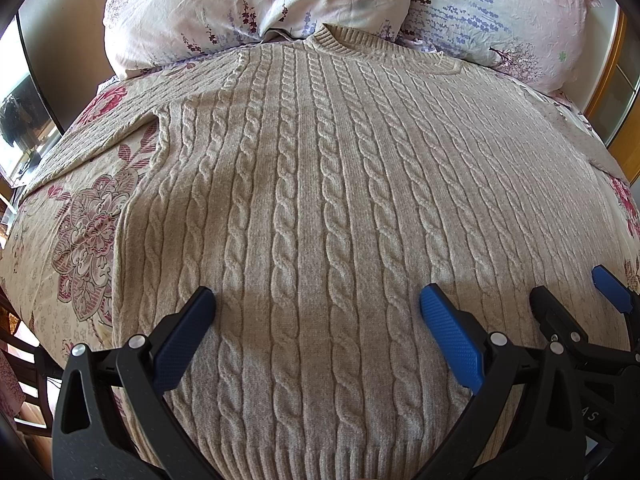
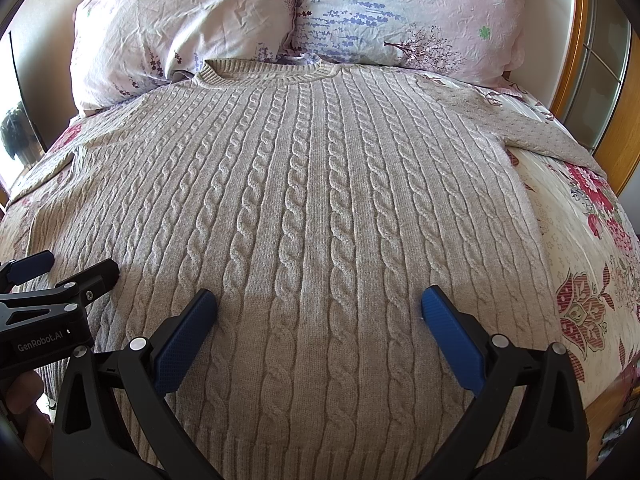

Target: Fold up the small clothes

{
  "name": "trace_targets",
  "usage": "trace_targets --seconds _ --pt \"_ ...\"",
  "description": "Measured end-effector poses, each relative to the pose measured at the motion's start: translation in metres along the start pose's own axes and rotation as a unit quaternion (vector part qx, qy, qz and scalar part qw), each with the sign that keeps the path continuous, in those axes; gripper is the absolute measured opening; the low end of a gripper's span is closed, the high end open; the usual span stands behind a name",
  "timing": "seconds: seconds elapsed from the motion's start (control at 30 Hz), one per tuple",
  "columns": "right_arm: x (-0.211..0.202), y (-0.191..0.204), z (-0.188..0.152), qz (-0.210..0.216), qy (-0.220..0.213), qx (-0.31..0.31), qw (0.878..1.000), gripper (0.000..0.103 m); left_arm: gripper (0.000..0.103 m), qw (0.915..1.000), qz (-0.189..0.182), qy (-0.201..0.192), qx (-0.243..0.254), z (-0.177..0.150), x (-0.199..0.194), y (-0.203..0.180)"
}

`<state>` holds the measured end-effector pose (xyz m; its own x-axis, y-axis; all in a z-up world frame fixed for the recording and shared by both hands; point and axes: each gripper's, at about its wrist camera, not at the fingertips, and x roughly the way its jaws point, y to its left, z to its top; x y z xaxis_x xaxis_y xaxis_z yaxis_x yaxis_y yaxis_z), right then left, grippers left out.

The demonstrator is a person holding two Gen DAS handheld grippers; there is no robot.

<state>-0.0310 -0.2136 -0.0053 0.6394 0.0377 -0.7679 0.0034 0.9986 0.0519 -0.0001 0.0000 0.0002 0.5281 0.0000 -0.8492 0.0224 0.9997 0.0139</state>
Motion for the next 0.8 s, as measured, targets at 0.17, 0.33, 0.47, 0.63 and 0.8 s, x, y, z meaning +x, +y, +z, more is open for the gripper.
trace_targets --seconds 0.17,0.33,0.47,0.63,0.8 --pt "-0.0002 0.0 -0.0003 0.0 0.0 0.0 1.0 0.102 0.101 1.0 0.0 0.0 0.0 0.0 0.0 0.0" --pt "-0.0003 0.0 -0.0005 0.0 0.0 0.0 1.0 0.102 0.101 1.0 0.0 0.0 0.0 0.0 0.0 0.0" --pt "-0.0001 0.0001 -0.0005 0.0 0.0 0.0 1.0 0.102 0.101 1.0 0.0 -0.001 0.0 0.0002 0.0 0.0" --pt "0.0001 0.0003 -0.0005 0.0 0.002 -0.002 1.0 0.102 0.101 1.0 0.0 0.0 0.0 0.0001 0.0 0.0" --pt "0.0022 -0.0015 -0.0004 0.004 0.012 -0.008 1.0 0.102 0.101 1.0 -0.001 0.004 0.004 0.0033 -0.0023 -0.0021"
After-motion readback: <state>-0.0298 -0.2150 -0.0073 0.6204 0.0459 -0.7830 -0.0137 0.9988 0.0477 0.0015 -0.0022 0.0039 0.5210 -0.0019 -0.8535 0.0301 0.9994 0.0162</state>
